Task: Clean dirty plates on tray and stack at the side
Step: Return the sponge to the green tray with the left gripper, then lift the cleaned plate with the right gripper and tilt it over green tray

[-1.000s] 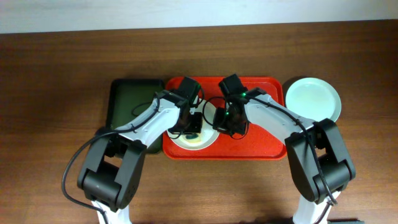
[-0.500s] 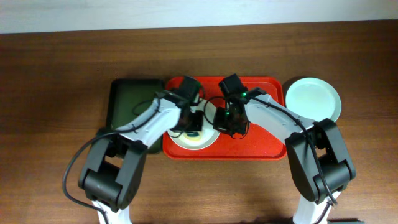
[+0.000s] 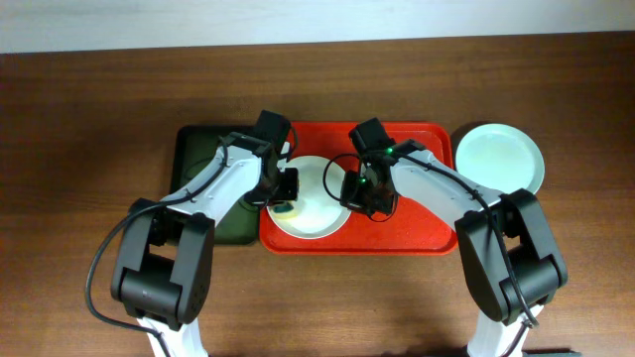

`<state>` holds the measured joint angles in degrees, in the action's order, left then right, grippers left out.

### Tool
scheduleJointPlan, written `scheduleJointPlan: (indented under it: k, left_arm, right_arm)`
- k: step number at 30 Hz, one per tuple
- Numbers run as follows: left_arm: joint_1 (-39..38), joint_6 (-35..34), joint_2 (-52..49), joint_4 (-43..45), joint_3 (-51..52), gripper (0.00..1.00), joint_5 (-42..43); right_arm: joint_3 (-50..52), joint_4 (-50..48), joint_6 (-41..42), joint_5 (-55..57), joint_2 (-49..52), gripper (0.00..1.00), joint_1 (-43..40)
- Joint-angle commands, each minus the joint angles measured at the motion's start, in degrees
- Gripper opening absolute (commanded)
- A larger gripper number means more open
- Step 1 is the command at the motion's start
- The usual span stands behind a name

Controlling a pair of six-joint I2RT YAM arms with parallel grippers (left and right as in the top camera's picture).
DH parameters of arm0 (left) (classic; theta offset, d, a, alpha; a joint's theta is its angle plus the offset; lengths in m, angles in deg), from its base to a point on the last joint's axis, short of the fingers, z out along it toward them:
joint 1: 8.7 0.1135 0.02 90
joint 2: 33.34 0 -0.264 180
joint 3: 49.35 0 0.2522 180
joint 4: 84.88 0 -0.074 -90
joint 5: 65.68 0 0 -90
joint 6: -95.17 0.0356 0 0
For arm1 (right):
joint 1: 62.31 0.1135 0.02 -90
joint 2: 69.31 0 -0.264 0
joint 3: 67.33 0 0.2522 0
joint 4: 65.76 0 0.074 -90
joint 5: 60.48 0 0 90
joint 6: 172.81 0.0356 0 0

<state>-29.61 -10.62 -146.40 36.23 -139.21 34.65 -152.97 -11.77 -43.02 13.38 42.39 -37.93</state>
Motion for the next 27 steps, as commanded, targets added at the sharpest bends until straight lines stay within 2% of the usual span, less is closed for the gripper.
scheduleJointPlan:
  k: [1,4,5,7,8,10,12,17,18,20,21,23,25,27]
  left_arm:
    - [-0.39,5.44,1.01,-0.02,-1.86,0.0,8.83]
    - [0.15,5.7,7.65,-0.37,-1.86,0.0,8.39]
    - [0.48,5.68,9.94,-0.35,-1.86,0.0,7.23]
    - [2.16,5.62,18.03,-1.03,-1.86,0.0,-2.51]
    - [3.48,4.98,21.66,-2.01,-1.86,0.0,-9.92]
    - [6.14,-0.17,25.11,-5.05,-1.84,0.0,-23.15]
    - [8.79,-3.08,24.92,-7.23,-1.18,0.0,-26.84]
    - [13.03,-3.08,21.7,-1.03,7.78,0.0,-28.76]
    - [14.16,-3.06,20.63,0.63,9.31,0.0,-26.75]
    - [15.61,-3.02,19.41,1.73,9.62,0.0,-20.83]
    - [16.06,-3.02,19.28,1.99,9.64,0.0,-19.93]
    - [16.09,-3.04,19.28,1.99,9.64,0.0,-19.98]
    - [16.09,-3.04,19.28,1.97,9.64,0.0,-19.96]
    - [16.09,-3.02,19.28,1.84,9.64,0.0,-20.0]
  right_arm:
    - [0.33,0.04,-0.55,0.31,0.2,0.05,0.35]
    - [0.33,0.02,-0.55,0.31,0.2,0.06,0.35]
    - [0.31,0.04,-0.55,0.33,0.2,0.13,0.35]
    - [0.33,0.02,-0.55,0.33,0.2,0.25,0.35]
    - [0.33,0.02,-0.55,0.55,0.2,0.39,0.35]
    - [0.33,0.07,-0.55,3.26,0.2,0.53,0.37]
    - [0.33,0.5,-0.55,6.05,0.2,0.54,0.37]
    - [0.33,0.9,-0.52,6.56,0.22,0.53,0.42]
    - [0.33,0.9,-0.52,6.56,0.2,0.44,0.42]
    - [0.33,0.9,-0.52,6.56,0.2,0.2,0.42]
    - [0.33,0.9,-0.52,6.54,0.2,0.14,0.42]
    - [0.33,0.92,-0.55,6.54,0.2,0.14,0.39]
    - [0.33,0.9,-0.55,6.54,0.2,0.04,0.35]
    - [-0.66,1.29,-2.67,5.09,-0.17,0.04,-0.46]
